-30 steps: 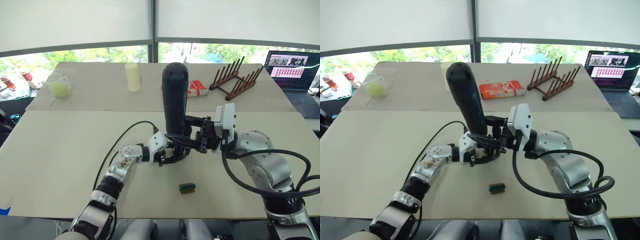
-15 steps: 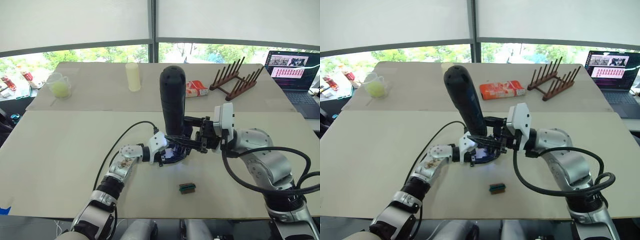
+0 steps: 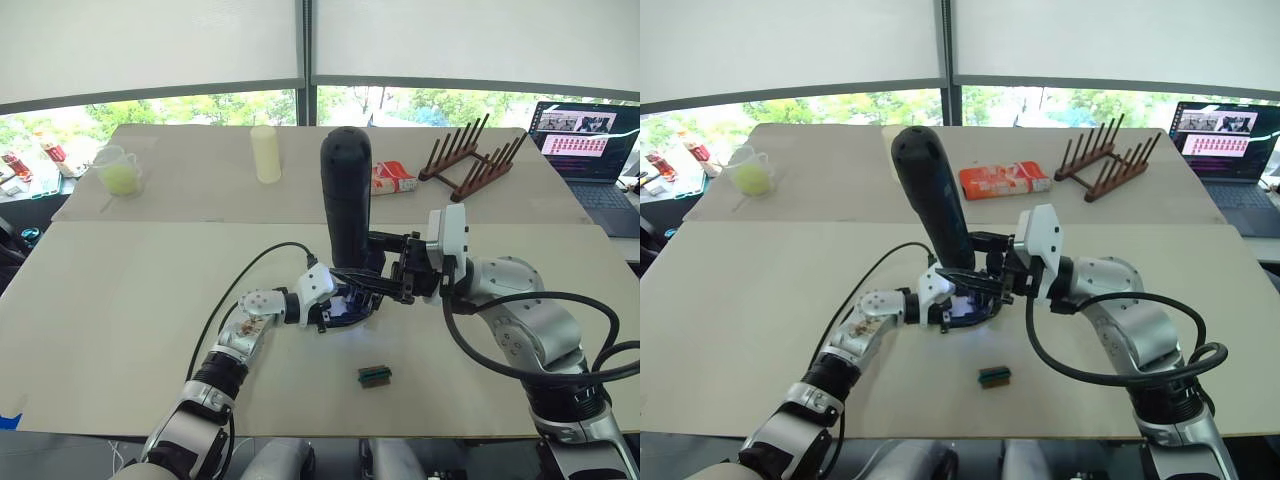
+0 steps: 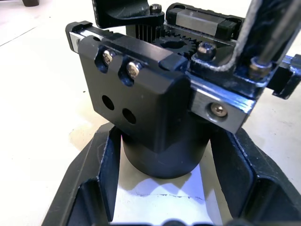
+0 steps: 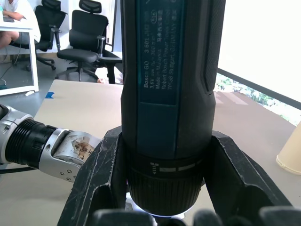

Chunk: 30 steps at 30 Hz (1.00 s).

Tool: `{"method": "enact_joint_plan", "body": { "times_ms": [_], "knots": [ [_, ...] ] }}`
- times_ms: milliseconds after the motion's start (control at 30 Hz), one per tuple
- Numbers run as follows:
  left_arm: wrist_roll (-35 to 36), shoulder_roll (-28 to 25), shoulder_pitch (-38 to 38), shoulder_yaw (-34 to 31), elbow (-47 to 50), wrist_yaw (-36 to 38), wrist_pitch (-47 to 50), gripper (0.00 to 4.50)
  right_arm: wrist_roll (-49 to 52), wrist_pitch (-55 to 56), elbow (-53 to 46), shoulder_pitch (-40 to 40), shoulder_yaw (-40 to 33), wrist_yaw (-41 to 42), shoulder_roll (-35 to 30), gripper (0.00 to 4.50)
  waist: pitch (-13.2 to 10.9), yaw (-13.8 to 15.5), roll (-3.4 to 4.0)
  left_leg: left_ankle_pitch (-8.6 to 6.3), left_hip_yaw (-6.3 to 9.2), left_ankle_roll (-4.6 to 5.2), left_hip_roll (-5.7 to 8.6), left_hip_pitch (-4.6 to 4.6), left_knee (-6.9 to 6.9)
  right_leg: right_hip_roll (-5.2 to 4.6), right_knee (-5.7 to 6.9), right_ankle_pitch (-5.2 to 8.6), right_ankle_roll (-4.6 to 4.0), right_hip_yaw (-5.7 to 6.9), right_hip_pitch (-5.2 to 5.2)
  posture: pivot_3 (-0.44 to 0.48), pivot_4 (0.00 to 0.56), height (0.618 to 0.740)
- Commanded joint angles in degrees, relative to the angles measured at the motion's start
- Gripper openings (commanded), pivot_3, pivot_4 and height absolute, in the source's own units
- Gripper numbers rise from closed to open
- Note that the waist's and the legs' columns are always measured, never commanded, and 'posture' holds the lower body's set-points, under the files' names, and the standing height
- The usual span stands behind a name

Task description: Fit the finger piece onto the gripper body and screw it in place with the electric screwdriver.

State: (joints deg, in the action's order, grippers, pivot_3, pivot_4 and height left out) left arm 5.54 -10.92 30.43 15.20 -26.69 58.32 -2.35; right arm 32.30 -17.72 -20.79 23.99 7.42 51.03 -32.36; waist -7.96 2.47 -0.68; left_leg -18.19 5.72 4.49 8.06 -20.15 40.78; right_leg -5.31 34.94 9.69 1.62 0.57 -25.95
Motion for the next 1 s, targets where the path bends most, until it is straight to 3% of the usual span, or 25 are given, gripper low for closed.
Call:
{"method": "enact_joint_plan", "body": {
  "times_ms": [33, 333, 600, 833, 1000],
  "knots": [
    [0.88, 0.08, 0.76, -0.59, 2.44, -0.06, -0.15, 2.29, -4.8, -2.77, 6.74, -2.9, 0.98, -1.29, -1.35, 1.9, 0.0, 0.01, 0.0, 0.0, 0.0, 0.0, 0.0, 0.0, 0.0, 0.0, 0.0, 0.0, 0.0, 0.0, 0.0, 0.0, 0.15, 0.74],
    [0.98, 0.02, 0.44, -0.59, 2.84, -0.23, 0.46, 2.29, -1.21, -3.84, 1.58, -2.12, -1.6, -2.83, -0.52, 1.9, 0.0, 0.01, 0.0, 0.0, 0.0, -0.01, 0.0, 0.0, 0.0, 0.0, 0.0, 0.0, 0.0, 0.0, 0.0, 0.0, 0.15, 0.74],
    [0.51, 0.0, -0.12, -0.29, 2.74, -0.92, 1.59, 2.29, 11.26, -8.89, -9.3, 3.78, -8.18, -7.6, 2.14, 1.9, -0.08, -0.16, 0.01, 0.0, 0.0, 0.0, 0.0, -0.2, -0.04, 0.0, 0.01, 0.0, 0.0, -0.02, -0.26, 0.0, 0.15, 0.74],
    [0.4, 0.0, -0.18, -0.13, 2.17, -0.93, 1.81, 2.29, 15.94, -10.88, -13.3, 6.27, -9.52, -9.79, 3.51, 1.9, -0.12, -0.22, 0.02, 0.0, 0.01, -0.01, -0.02, -0.26, -0.11, 0.0, -0.04, 0.0, -0.01, 0.01, -0.32, 0.0, 0.15, 0.74],
    [0.37, -0.33, -0.18, 0.23, 2.57, -0.58, 3.0, 2.29, 21.08, -14.97, -15.13, 5.86, -10.68, -9.39, 1.15, 1.9, -0.12, -0.27, 0.02, 0.0, -0.01, 0.0, 0.0, -0.25, -0.08, 0.0, -0.02, 0.0, -0.01, -0.01, -0.3, 0.0, 0.15, 0.74]
  ]
}}
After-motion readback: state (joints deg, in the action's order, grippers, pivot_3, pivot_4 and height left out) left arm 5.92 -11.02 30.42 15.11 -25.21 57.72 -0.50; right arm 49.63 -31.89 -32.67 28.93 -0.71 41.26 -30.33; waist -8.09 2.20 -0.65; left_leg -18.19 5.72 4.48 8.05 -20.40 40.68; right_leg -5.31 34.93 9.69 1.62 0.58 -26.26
